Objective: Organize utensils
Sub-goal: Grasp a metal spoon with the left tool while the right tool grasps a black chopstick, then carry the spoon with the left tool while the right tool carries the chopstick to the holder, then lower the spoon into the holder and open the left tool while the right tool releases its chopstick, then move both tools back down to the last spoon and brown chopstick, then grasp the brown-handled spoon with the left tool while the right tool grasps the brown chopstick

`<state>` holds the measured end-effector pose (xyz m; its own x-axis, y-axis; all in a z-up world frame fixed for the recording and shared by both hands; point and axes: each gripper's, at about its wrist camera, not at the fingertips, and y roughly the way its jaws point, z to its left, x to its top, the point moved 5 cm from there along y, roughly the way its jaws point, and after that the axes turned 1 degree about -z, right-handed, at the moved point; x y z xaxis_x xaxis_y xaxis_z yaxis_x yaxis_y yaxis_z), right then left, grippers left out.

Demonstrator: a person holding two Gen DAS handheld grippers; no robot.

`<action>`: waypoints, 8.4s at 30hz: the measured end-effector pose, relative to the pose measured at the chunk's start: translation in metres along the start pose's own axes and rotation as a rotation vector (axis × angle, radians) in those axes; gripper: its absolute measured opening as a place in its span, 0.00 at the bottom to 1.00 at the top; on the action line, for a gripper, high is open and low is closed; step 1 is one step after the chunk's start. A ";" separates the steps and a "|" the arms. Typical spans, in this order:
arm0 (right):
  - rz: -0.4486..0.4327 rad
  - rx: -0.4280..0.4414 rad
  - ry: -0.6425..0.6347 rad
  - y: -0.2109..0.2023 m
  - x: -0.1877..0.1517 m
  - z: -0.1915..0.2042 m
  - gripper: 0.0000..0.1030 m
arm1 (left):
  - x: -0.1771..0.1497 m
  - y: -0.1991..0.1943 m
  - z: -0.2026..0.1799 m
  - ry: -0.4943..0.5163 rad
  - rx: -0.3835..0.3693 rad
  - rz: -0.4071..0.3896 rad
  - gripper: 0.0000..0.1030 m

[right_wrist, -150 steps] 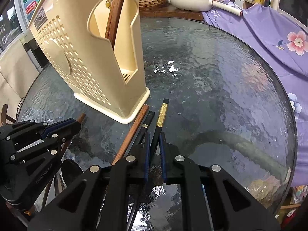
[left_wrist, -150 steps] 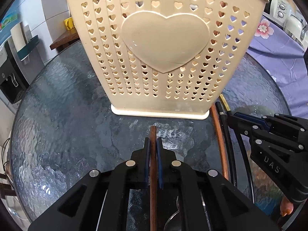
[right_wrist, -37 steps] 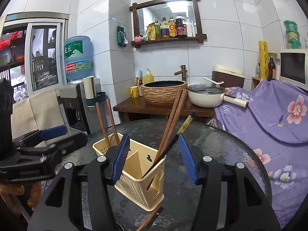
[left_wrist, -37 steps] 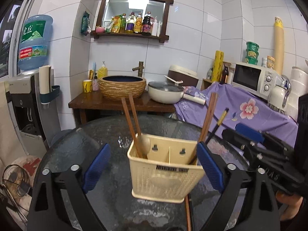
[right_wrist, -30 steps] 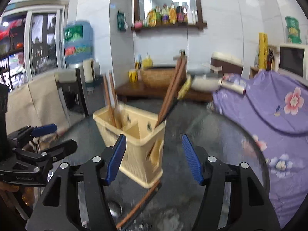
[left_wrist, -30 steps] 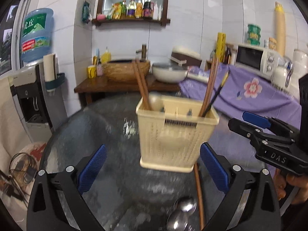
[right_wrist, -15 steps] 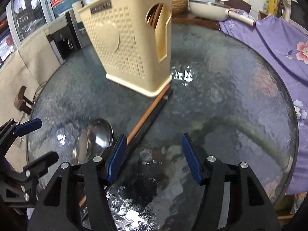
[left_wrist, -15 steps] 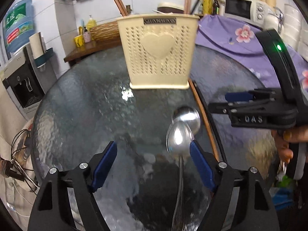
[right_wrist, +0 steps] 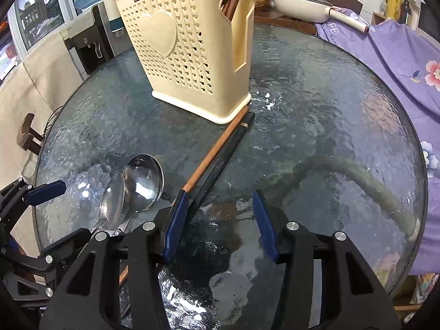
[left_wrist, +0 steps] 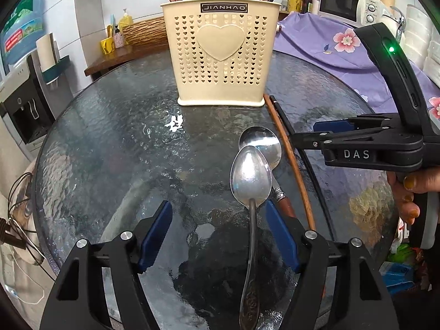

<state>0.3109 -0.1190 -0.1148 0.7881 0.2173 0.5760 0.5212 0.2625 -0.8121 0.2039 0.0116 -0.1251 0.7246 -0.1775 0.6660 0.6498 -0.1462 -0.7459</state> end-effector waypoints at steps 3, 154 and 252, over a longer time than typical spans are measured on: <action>0.012 -0.004 0.004 -0.002 -0.002 -0.010 0.48 | -0.001 0.000 -0.003 0.013 -0.004 0.006 0.66; -0.567 0.124 0.040 -0.126 0.181 -0.023 0.08 | 0.213 0.008 0.035 -0.170 -0.018 -0.346 0.32; 0.018 -0.026 -0.042 0.015 0.021 -0.040 0.10 | 0.058 0.062 -0.061 -0.023 0.122 0.037 0.45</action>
<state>0.3480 -0.1485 -0.1187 0.7832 0.2612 0.5642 0.5157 0.2340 -0.8242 0.2724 -0.0668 -0.1336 0.7529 -0.1583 0.6388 0.6443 -0.0202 -0.7645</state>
